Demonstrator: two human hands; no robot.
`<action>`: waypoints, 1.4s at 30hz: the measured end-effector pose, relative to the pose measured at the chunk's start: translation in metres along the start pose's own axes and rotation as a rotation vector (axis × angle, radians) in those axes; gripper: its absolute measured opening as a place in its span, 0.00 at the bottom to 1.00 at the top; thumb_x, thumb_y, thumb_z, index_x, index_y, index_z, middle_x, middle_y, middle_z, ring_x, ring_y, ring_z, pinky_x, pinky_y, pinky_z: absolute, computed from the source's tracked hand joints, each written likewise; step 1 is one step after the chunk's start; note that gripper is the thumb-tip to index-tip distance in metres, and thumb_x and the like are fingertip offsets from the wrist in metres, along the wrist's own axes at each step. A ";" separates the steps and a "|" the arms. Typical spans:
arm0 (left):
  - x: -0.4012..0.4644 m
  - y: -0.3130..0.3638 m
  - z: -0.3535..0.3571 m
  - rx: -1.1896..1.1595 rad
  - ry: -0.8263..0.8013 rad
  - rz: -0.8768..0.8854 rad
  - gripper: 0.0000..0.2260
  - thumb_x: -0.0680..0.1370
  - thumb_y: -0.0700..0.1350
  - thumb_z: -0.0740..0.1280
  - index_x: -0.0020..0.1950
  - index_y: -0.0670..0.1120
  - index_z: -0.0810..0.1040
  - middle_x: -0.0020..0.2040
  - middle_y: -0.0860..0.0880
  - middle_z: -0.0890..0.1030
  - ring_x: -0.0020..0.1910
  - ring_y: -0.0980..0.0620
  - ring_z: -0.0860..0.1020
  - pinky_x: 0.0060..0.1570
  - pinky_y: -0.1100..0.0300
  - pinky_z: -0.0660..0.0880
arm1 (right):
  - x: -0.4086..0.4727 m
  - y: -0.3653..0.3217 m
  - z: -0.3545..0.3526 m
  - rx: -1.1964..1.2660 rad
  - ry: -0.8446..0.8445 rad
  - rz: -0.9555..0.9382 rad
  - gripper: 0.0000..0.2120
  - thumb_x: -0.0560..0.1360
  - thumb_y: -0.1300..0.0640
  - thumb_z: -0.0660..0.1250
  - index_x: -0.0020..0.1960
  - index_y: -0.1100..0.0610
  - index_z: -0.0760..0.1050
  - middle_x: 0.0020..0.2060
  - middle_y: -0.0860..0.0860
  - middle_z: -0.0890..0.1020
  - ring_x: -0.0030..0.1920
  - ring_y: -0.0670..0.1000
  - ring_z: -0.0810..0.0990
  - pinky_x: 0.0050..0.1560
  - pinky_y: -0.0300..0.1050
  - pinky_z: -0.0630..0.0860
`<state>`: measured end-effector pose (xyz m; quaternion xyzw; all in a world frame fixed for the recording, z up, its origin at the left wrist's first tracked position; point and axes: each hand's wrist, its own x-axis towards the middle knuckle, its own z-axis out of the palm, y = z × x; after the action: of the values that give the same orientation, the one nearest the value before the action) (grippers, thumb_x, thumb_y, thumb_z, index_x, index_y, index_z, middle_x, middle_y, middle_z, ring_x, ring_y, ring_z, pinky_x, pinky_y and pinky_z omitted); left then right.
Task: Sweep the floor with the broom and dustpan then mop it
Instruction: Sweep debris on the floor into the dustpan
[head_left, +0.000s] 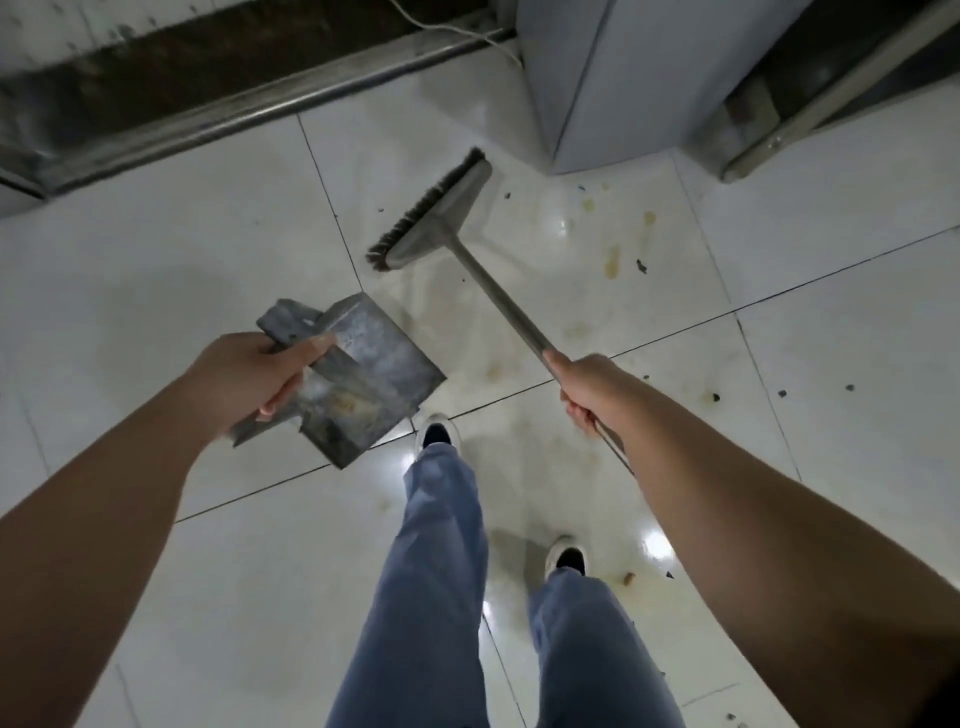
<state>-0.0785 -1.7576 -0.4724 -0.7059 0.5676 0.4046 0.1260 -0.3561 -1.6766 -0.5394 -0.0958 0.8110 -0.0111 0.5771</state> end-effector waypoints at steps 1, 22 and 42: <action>0.007 0.000 -0.007 -0.003 -0.004 0.003 0.33 0.74 0.64 0.59 0.16 0.44 0.67 0.16 0.49 0.69 0.21 0.51 0.71 0.32 0.60 0.67 | 0.004 -0.019 0.010 -0.013 -0.008 -0.009 0.27 0.75 0.37 0.58 0.31 0.58 0.65 0.10 0.48 0.65 0.10 0.46 0.61 0.20 0.29 0.60; 0.098 0.004 -0.053 -0.067 -0.067 0.080 0.24 0.72 0.62 0.66 0.26 0.45 0.72 0.17 0.52 0.72 0.18 0.55 0.69 0.28 0.62 0.65 | 0.051 -0.049 -0.001 -0.336 0.001 0.245 0.33 0.77 0.34 0.49 0.28 0.61 0.61 0.21 0.58 0.65 0.21 0.51 0.63 0.27 0.41 0.61; 0.088 0.109 -0.022 0.247 -0.211 0.198 0.24 0.74 0.60 0.64 0.25 0.46 0.68 0.13 0.54 0.68 0.12 0.61 0.66 0.19 0.71 0.65 | 0.043 -0.035 -0.053 -0.251 0.103 0.070 0.27 0.78 0.39 0.55 0.32 0.60 0.63 0.25 0.54 0.67 0.24 0.49 0.64 0.26 0.38 0.59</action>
<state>-0.1652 -1.8689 -0.4903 -0.5796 0.6632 0.4140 0.2300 -0.4144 -1.7235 -0.5570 -0.1383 0.8374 0.1055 0.5182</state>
